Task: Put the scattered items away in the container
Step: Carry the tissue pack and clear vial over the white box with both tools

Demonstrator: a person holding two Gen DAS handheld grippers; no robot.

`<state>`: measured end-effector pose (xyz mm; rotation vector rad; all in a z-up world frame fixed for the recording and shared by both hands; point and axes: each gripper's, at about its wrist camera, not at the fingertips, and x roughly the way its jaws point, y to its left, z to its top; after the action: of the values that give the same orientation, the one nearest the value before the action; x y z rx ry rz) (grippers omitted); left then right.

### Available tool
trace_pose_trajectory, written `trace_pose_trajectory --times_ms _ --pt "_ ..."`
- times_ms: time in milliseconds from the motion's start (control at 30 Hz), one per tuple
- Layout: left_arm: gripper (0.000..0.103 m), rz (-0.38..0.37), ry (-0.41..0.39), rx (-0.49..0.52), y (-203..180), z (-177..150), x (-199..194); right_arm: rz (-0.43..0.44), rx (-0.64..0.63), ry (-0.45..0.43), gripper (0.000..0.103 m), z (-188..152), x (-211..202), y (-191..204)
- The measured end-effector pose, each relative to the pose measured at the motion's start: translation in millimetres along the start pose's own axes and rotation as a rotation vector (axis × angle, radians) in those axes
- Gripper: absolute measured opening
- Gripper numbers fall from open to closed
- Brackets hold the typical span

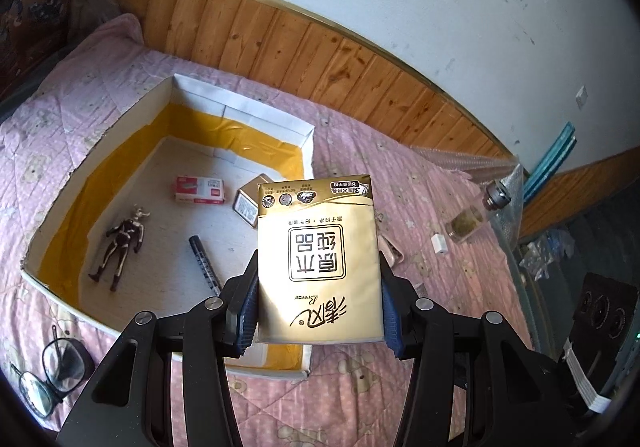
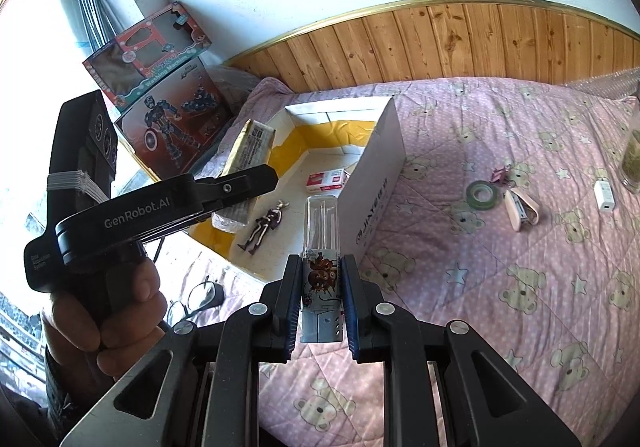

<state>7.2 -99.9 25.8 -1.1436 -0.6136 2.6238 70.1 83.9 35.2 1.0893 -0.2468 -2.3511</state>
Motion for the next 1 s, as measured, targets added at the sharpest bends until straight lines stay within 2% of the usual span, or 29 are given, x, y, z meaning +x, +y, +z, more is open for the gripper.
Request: trace_pose_trajectory --times_ms 633,1000 --pt "0.052 0.088 0.009 -0.071 49.3 24.7 5.0 0.07 -0.038 0.025 0.02 31.9 29.1 15.3" --pt "0.052 0.15 0.022 -0.091 74.7 52.7 16.6 0.151 -0.01 0.083 0.02 52.9 60.4 18.7"
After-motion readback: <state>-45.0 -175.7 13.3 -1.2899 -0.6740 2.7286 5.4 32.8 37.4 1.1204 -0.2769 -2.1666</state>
